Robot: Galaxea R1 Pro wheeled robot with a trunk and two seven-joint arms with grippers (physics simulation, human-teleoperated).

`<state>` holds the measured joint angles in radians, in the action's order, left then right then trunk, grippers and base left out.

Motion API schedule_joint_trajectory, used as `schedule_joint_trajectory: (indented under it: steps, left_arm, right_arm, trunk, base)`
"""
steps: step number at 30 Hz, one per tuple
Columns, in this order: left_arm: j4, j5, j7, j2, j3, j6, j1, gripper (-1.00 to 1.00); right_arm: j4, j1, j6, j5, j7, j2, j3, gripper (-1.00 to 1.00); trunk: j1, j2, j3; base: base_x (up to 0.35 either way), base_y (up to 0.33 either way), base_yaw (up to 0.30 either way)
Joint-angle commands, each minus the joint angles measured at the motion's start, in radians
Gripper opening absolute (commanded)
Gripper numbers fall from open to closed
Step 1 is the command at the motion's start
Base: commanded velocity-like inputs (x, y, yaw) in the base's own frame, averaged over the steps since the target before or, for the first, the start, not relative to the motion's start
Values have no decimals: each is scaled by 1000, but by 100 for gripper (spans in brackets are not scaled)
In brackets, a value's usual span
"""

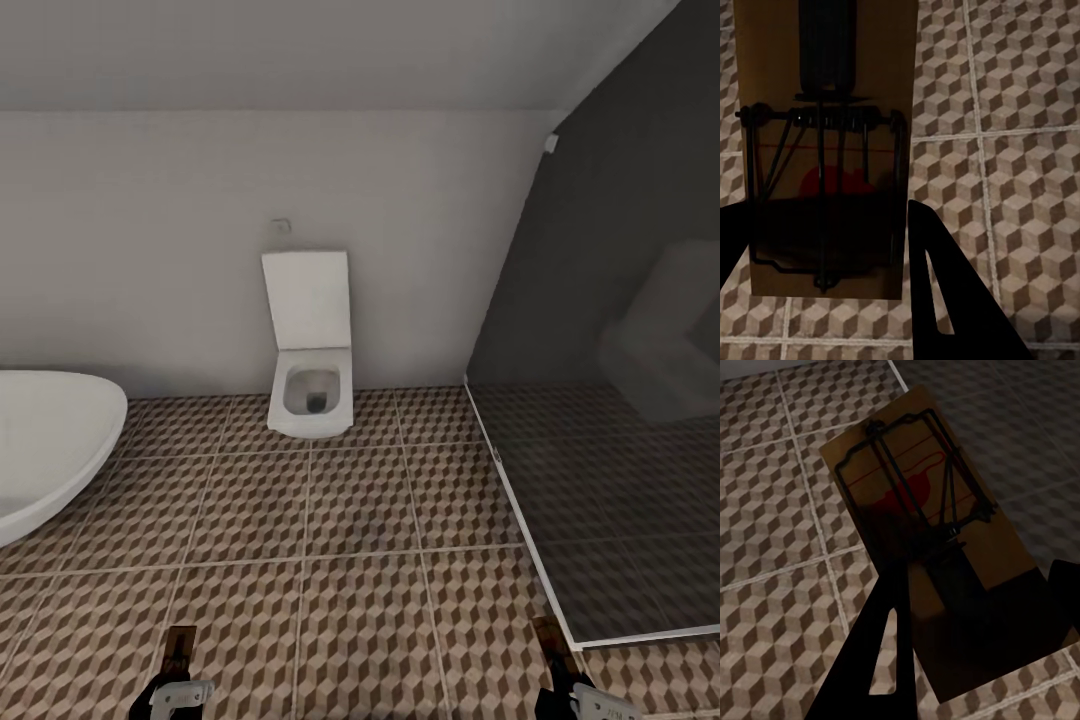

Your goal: Take the four mousetraps from the cabinet in the bathroom and place them on the bathroom floor. Make sure all four end up on the same floor surface, and ensure that at least two of them are either under or directly next to the same bathroom sink.

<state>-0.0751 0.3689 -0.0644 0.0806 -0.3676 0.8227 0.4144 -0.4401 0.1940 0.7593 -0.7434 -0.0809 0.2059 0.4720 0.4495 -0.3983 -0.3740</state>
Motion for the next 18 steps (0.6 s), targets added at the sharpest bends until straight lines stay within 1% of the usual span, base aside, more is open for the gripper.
schedule_joint_trajectory:
  steps: [1, 4, 10, 18]
  left_arm:
    - [-3, -4, -11, -1, -8, 4, 1, -100]
    - [-3, -4, -11, -1, -8, 4, 1, -100]
    - [-3, -4, -11, -1, -8, 4, 1, -100]
    - [-3, -3, -14, -16, -8, 4, 1, -100]
  right_arm:
    - [-1, 1, 3, 0, -10, 1, 8, -100]
    - [-1, 1, 3, 8, -10, 1, 8, -100]
    - [-1, 1, 3, 20, -10, 1, 8, -100]
    - [-2, 1, 4, 22, -10, 3, 8, -100]
  trunk:
    - [1, -2, -2]
    - [1, -2, -2]
    - [1, -2, -2]
    - [1, -2, -2]
  base:
    - [0, 0, 0]
    - [70, 46, 0]
    - [207, 120, 0]
    - [30, 14, 0]
